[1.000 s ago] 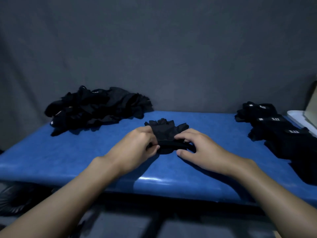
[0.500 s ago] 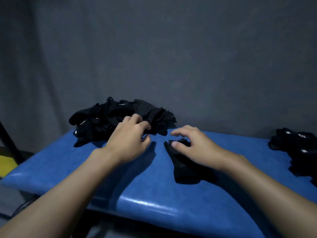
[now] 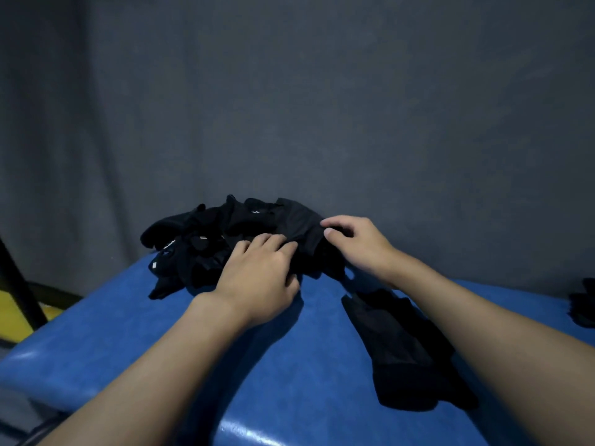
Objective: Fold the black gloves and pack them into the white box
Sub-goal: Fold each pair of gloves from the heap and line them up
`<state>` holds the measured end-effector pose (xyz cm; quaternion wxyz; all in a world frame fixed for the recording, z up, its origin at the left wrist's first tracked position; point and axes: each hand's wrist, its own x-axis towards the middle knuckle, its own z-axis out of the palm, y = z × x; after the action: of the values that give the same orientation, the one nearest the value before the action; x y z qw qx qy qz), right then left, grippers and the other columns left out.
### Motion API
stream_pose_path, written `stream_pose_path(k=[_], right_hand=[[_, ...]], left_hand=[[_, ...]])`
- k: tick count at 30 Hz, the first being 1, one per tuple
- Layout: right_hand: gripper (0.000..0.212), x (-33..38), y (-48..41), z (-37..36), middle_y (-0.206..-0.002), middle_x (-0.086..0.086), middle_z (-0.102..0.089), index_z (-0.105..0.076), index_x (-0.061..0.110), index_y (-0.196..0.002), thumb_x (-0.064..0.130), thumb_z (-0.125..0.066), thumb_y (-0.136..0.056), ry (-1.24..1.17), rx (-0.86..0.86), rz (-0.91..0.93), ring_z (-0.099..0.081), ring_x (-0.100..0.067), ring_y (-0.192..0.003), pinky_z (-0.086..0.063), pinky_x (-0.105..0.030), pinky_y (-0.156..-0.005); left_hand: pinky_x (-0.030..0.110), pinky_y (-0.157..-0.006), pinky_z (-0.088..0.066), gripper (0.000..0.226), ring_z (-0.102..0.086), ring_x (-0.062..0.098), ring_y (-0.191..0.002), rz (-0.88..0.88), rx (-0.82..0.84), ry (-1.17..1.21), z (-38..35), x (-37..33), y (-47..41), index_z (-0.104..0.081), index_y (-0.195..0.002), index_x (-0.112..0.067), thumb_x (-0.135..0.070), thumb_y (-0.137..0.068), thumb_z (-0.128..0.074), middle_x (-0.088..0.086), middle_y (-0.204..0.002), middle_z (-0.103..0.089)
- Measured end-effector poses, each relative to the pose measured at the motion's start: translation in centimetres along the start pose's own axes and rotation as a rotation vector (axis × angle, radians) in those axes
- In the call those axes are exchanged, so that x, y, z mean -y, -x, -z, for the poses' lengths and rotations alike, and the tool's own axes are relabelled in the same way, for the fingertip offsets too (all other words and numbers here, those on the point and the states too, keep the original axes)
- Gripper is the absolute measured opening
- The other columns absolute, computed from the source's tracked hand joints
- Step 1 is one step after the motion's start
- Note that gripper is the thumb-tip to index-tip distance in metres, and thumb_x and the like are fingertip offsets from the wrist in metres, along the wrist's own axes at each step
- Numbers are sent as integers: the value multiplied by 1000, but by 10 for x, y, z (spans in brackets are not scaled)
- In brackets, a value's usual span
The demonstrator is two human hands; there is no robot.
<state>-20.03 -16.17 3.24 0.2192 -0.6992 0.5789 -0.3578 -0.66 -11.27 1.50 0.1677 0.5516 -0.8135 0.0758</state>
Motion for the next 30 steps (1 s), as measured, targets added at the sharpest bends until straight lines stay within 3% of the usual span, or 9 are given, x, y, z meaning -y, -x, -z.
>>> stream_pose_path(k=[5, 8, 10, 12, 15, 19, 23, 27, 30], right_hand=[[30, 2, 8, 7, -127, 5, -58, -66, 15, -123, 15, -59, -94, -76, -62, 60, -55, -14, -120, -42, -35, -108], [33, 5, 23, 20, -129, 5, -54, -63, 10, -126, 6, -59, -93, -149, -104, 101, -55, -12, -118, -43, -27, -105], [34, 3, 35, 31, -129, 5, -54, -63, 10, -125, 4, -59, -92, -180, -144, 121, -56, -11, -116, -44, -23, -103], [29, -3, 50, 43, -125, 3, -58, -66, 12, -120, 4, -60, -93, -212, -201, 135, -59, -15, -113, -46, -29, -103], [22, -19, 80, 56, -114, 2, -62, -71, 20, -104, 5, -59, -94, -226, -281, 116, -64, -18, -99, -51, -38, -97], [28, -49, 120, 66, -108, 0, -63, -71, 27, -89, 1, -60, -92, -207, -299, 55, -66, -21, -94, -52, -36, -93], [21, -62, 134, 71, -114, 5, -58, -67, 28, -95, 8, -62, -92, -129, -167, -41, -62, -15, -103, -45, -22, -91], [28, -63, 136, 69, -111, 23, -51, -60, 46, -93, 19, -64, -91, 119, -153, 48, -49, -7, -115, -30, -28, -101], [23, -56, 139, 62, -112, 25, -51, -63, 42, -92, 19, -66, -89, 198, -133, 134, -41, -1, -117, -19, -26, -97]], left_hand=[[36, -110, -24, 52, -25, 14, -142, -25, -68, 16, 5, -8, -1, -38, -145, -21, -38, -96, -45, -8, -149, -35], [38, -114, -21, 60, -18, 16, -146, -52, -110, 37, 9, -16, -2, -28, -152, -20, -37, -97, -44, -6, -157, -26], [38, -115, -19, 61, -15, 15, -147, -99, -141, 57, 10, -24, -1, -26, -153, -20, -36, -97, -45, -7, -158, -23], [35, -114, -21, 58, -18, 13, -146, -168, -168, 106, 12, -32, 1, -33, -152, -21, -33, -97, -47, -8, -156, -29], [29, -110, -26, 41, -30, 9, -138, -259, -183, 223, 13, -44, 6, -53, -135, -25, -23, -94, -52, -12, -141, -44], [34, -103, -38, 29, -42, 9, -120, -261, -117, 316, 8, -52, 10, -54, -119, -28, -20, -91, -56, -15, -123, -50], [35, -99, -41, 36, -44, 12, -111, -238, -57, 295, -1, -51, 11, -54, -121, -30, -22, -89, -65, -15, -121, -50], [34, -93, -44, 30, -46, 9, -102, -238, -54, 293, -7, -53, 11, -62, -117, -29, -24, -88, -69, -14, -113, -53], [35, -86, -47, 25, -53, 10, -93, -229, -122, 341, -7, -57, 9, -64, -112, -26, -25, -88, -70, -14, -98, -57]])
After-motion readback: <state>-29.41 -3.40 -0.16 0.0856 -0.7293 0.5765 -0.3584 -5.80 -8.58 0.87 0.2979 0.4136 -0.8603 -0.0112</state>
